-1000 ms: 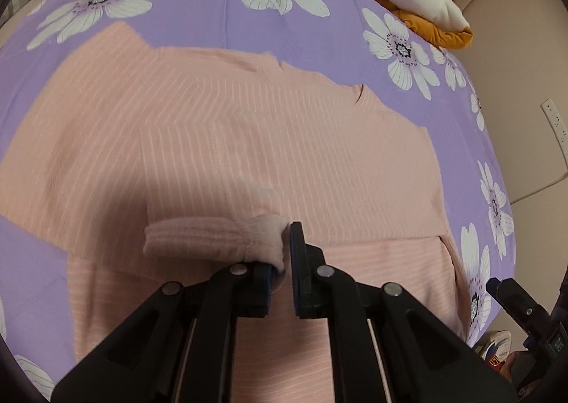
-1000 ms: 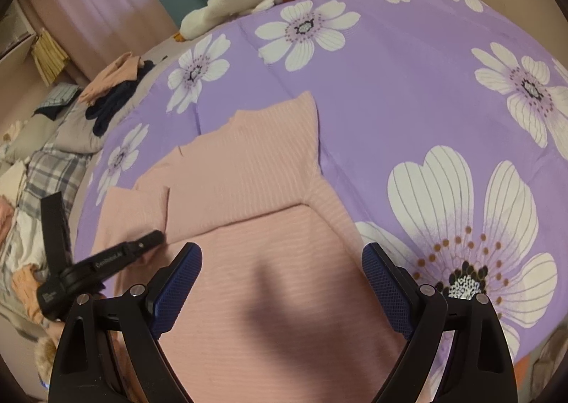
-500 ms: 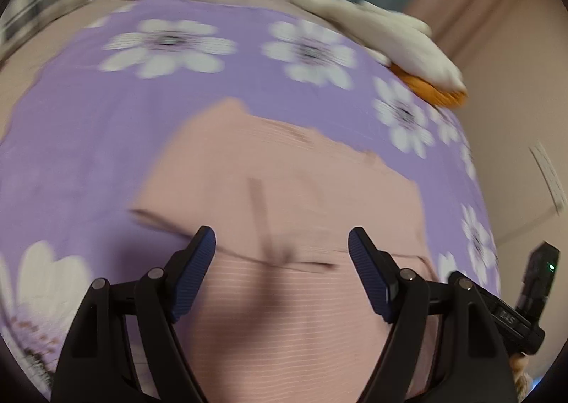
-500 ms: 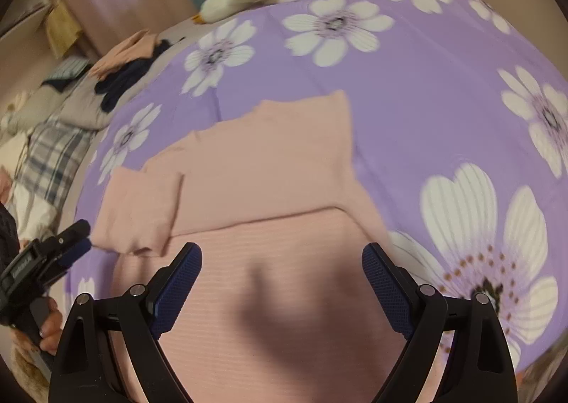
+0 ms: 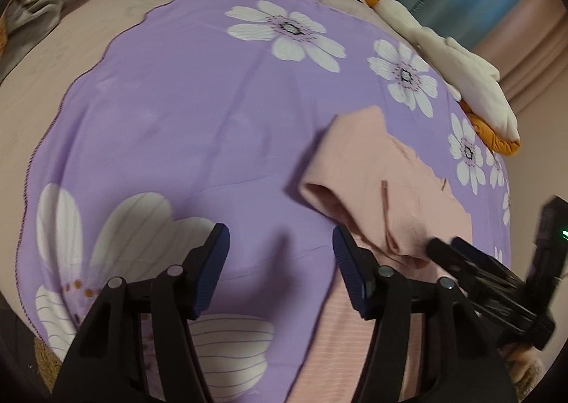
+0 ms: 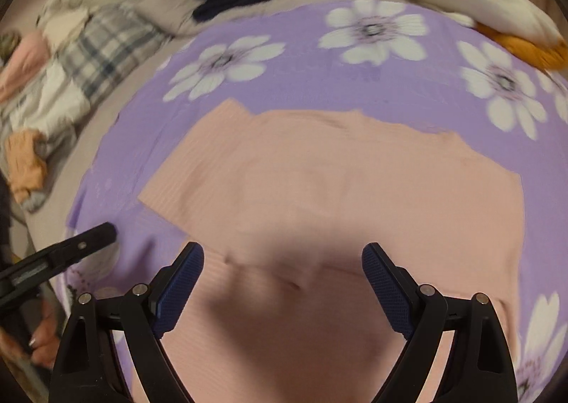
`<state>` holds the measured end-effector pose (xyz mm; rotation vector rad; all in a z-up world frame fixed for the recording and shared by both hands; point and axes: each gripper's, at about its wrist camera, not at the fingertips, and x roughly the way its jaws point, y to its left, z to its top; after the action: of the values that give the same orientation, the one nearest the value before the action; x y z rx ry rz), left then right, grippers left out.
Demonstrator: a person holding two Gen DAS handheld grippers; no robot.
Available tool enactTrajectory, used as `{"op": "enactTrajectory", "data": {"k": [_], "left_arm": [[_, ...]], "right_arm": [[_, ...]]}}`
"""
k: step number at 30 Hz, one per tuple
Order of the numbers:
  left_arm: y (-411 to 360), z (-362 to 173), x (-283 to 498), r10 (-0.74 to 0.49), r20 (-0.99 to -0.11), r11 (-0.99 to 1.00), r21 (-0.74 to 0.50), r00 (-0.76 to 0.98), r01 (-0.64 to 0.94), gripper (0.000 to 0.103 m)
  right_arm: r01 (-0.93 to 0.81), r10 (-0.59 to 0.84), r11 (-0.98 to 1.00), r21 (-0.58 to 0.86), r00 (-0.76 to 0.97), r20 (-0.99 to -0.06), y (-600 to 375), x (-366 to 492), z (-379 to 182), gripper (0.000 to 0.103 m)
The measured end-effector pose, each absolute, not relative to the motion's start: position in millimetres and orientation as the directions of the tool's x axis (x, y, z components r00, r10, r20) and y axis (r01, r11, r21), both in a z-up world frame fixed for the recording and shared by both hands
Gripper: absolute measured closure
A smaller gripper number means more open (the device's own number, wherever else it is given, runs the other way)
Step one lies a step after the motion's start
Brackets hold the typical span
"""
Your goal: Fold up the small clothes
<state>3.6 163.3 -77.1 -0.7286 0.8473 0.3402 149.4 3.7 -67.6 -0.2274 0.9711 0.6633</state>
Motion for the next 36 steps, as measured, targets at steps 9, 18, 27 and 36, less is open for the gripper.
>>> {"op": "enactTrajectory", "data": {"k": [9,18,27,36], "left_arm": [[176.4,-80.7,-9.8,0.005,-0.782,0.689,-0.449,0.623,-0.569,0.044],[170.0,-81.6,-3.2,-0.009,-0.784,0.702,-0.447,0.621,-0.554,0.044],[165.7,-74.5,10.2,-0.014,-0.778,0.720,-0.444,0.629,-0.533,0.044],[162.7,-55.6,42.3,-0.029,-0.760,0.755,-0.443,0.649,-0.484,0.044]], "right_arm": [[-0.581,0.298,0.814,0.002,0.414,-0.860,22.7,160.8,-97.8,0.038],[-0.548,0.351,0.833,0.076,0.419,-0.838,-5.2,167.9,-77.9,0.096],[-0.552,0.428,0.827,0.107,0.495,-0.756,-31.2,169.5,-24.2,0.097],[-0.505,0.424,0.860,0.071,0.632,-0.649,-66.1,190.3,42.6,0.097]]}}
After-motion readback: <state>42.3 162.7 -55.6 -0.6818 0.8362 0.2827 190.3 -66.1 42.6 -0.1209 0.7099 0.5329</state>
